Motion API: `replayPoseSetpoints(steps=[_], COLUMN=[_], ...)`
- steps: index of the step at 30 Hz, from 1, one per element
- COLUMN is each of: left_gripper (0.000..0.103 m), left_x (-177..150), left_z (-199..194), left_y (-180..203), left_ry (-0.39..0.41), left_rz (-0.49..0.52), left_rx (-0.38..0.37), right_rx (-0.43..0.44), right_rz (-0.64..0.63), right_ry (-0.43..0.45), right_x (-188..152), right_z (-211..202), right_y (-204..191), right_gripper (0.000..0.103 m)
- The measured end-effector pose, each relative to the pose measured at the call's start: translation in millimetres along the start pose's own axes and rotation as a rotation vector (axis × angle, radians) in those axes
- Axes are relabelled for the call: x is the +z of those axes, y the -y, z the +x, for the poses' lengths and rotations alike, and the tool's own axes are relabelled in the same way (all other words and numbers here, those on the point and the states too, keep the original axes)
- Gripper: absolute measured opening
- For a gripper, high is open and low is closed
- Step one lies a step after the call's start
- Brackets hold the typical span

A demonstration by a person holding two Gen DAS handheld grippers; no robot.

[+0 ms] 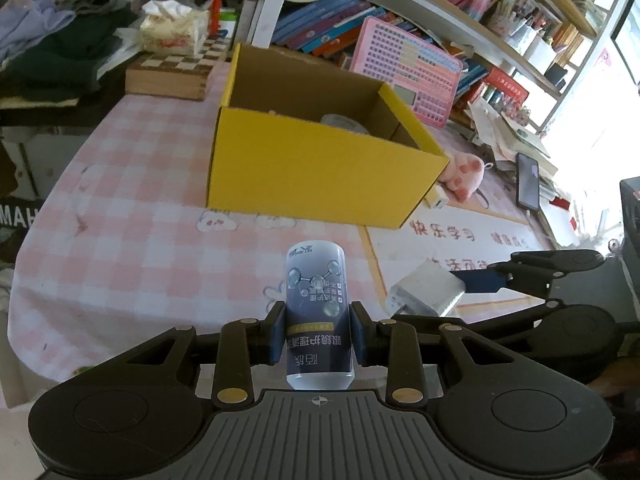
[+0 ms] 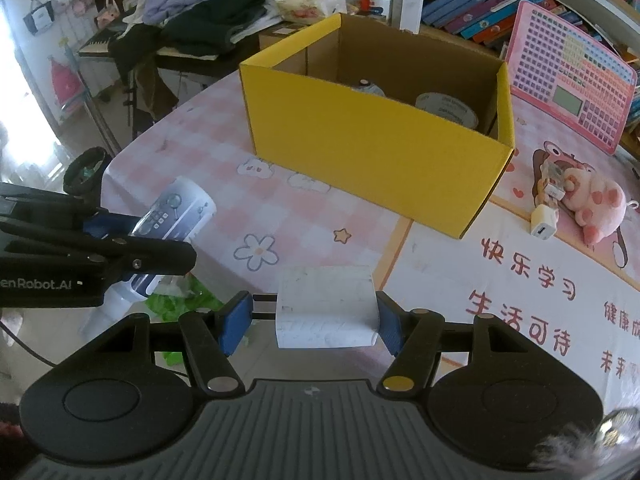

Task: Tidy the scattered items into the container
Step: 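Carry spray bottle in left tool while right tool carries charger block to yellow box, then open right tool to drop charger block into box while left tool releases spray bottle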

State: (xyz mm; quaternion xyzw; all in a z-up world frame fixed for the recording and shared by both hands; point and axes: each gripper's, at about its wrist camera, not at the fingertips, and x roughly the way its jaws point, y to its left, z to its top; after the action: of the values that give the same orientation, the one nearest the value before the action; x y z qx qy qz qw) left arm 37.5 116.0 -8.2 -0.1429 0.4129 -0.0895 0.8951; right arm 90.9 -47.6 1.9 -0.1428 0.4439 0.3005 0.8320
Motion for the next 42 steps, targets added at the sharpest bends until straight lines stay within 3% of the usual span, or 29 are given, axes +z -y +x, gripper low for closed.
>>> replayPoseSetpoints(steps=[9, 17, 25, 29, 33, 39, 42], left_gripper=[0.031, 0.031, 0.031, 0.031, 0.031, 0.031, 0.031], left_x=[31.5, 82.3, 133.5, 156.3, 174.5, 172.1, 172.2], left_z=[-3.8, -5.5, 14.9, 37.6, 68.6, 123.0, 140.8], left_y=[13.6, 26.1, 34.5, 31.4, 24.7, 29.8, 33.1], left_ry=[0.068, 0.161, 0.204, 0.181, 0.105, -0.058, -0.1], left_rz=[0.026, 0.089, 0.175, 0.203, 0.208, 0.257, 0.269], left_rx=[-0.006, 0.003, 0.047, 0.079, 0.09, 0.09, 0.09], right_rx=[0.013, 0.032, -0.008, -0.045, -0.052, 0.08, 0.135], right_rz=[0.016, -0.002, -0.064, -0.118, -0.129, 0.031, 0.103], right_ry=[0.07, 0.195, 0.263, 0.266, 0.245, 0.127, 0.05], right_x=[22.7, 70.4, 120.6, 147.3, 179.8, 230.9, 243.9], right_z=[-15.6, -37.7, -29.2, -9.8, 16.1, 65.5, 96.6], right_y=[20.4, 45.9, 80.4, 98.9, 117.8, 137.2, 136.5], right_gripper=[0.063, 0.063, 0.063, 0.063, 0.063, 0.063, 0.063])
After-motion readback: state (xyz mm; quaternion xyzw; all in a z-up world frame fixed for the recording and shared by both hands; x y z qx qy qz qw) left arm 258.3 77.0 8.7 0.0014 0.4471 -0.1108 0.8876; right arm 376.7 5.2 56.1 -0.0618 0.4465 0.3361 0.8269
